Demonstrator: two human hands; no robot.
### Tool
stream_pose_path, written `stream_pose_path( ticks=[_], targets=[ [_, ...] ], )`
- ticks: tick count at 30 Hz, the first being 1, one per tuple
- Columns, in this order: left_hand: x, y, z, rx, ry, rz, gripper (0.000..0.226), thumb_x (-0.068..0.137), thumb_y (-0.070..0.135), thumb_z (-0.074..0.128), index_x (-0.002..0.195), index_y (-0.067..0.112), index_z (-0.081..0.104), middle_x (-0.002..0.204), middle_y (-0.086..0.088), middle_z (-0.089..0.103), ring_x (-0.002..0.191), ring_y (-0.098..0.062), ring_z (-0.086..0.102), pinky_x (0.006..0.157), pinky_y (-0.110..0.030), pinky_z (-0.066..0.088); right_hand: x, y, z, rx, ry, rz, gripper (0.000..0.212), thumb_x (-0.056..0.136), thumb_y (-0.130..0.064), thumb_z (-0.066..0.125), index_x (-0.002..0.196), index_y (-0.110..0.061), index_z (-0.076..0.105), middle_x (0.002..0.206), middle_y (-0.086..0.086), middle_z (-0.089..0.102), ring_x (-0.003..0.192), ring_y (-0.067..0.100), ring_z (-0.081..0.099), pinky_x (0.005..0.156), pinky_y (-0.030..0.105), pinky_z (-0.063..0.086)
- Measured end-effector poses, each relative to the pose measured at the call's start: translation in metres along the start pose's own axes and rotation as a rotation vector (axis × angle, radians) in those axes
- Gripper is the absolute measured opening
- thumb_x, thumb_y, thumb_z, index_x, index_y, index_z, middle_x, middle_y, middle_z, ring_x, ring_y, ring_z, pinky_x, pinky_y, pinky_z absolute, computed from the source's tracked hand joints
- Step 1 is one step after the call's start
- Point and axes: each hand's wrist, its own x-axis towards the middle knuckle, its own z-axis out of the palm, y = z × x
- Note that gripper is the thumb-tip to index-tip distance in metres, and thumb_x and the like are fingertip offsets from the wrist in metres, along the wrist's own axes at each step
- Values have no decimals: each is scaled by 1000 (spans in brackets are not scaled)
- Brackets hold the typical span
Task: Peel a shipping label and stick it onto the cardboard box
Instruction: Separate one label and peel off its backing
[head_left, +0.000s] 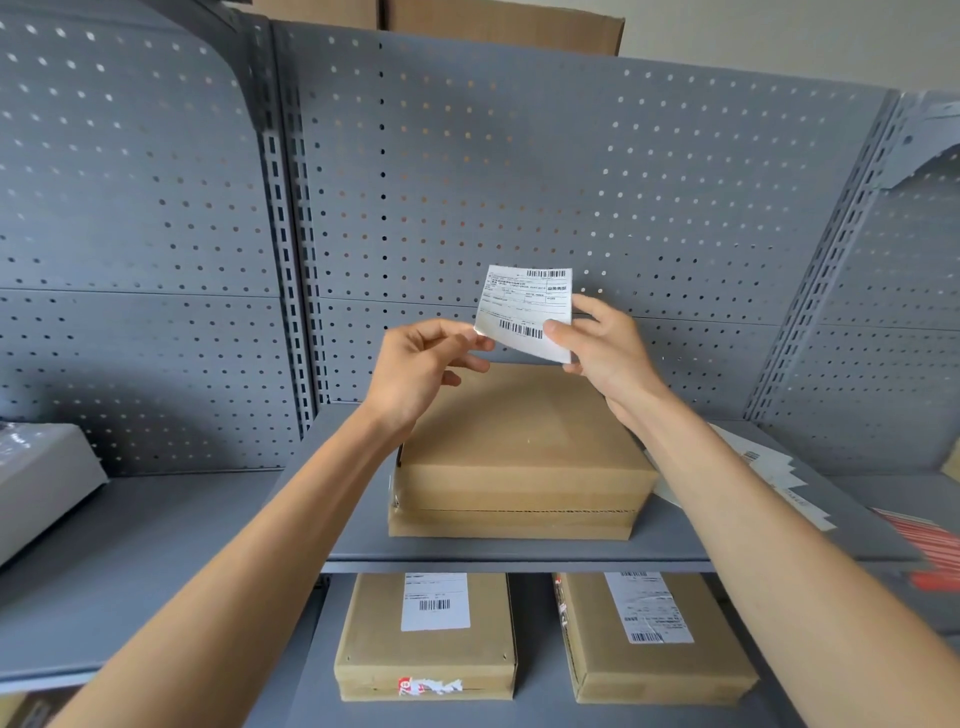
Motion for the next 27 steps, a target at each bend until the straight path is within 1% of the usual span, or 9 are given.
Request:
stream_pose_path(
  ticks=[3, 5, 7, 9, 12, 15, 20, 23, 27],
  targets=[
    [1, -2, 1, -3, 12, -3, 14, 99, 15, 64, 94, 10, 76, 102, -5, 81, 84, -23, 77, 75, -35, 51, -1, 0, -1, -176, 55, -31, 61, 94, -23, 70, 149, -19, 44, 124, -17, 56, 100, -1, 59, 87, 20, 43],
    [2, -5, 1, 6, 16, -14, 15, 100, 14, 63, 96, 7, 76, 102, -3, 81, 85, -22, 78, 76, -35, 52, -5, -2, 0, -299, 84, -104, 50, 94, -28, 69, 142, -21, 55, 131, -15, 57, 112, 6, 56, 89, 24, 42],
    [3, -9, 2, 33, 26, -22, 16, 100, 14, 63, 96, 8, 76, 100, -2, 81, 88, -22, 78, 77, -35, 52, -9, -7, 5, -339, 39, -176, 30, 93, -30, 69, 121, -23, 72, 120, -13, 70, 106, 6, 63, 86, 23, 47],
    [5, -11, 4, 80, 40, -5, 15, 99, 14, 64, 93, 12, 77, 97, -4, 81, 91, -21, 78, 76, -32, 52, -14, -11, 13, -337, -85, -187, 18, 91, -32, 70, 106, -23, 78, 105, -13, 75, 98, 2, 67, 83, 19, 49],
    [4, -13, 7, 161, 18, 54, 16, 98, 12, 65, 91, 13, 79, 88, 1, 81, 85, -8, 74, 70, -17, 50, -13, -9, 24, -326, -200, -162, 21, 83, -43, 76, 98, -29, 78, 98, -13, 77, 96, 4, 70, 85, 30, 55],
    [2, -11, 10, 194, -1, 101, 15, 97, 12, 66, 92, 12, 81, 87, 9, 80, 79, 5, 70, 70, -7, 47, -8, -6, 30, -322, -155, -140, 25, 75, -46, 80, 93, -29, 78, 92, -10, 77, 90, 11, 72, 84, 41, 59],
    [7, -14, 10, 269, 10, 140, 14, 95, 23, 71, 93, 17, 83, 96, 9, 81, 99, -5, 74, 98, -28, 54, -3, -3, 30, -285, -85, -141, 9, 77, -28, 85, 83, -24, 78, 85, -6, 78, 81, 9, 73, 73, 31, 57],
    [9, -15, 10, 286, 16, 139, 15, 95, 24, 70, 92, 18, 83, 98, 10, 80, 100, -4, 73, 100, -32, 54, -4, -5, 28, -280, -76, -140, 2, 81, -22, 82, 83, -20, 81, 81, -8, 78, 73, -1, 70, 68, 21, 50],
    [12, -17, 7, 286, 35, 125, 15, 95, 22, 69, 90, 17, 83, 99, 10, 80, 100, -6, 73, 100, -32, 55, -4, -5, 28, -290, -77, -143, 9, 86, -19, 75, 82, -16, 82, 63, -13, 71, 56, -6, 60, 66, 20, 47]
  ],
)
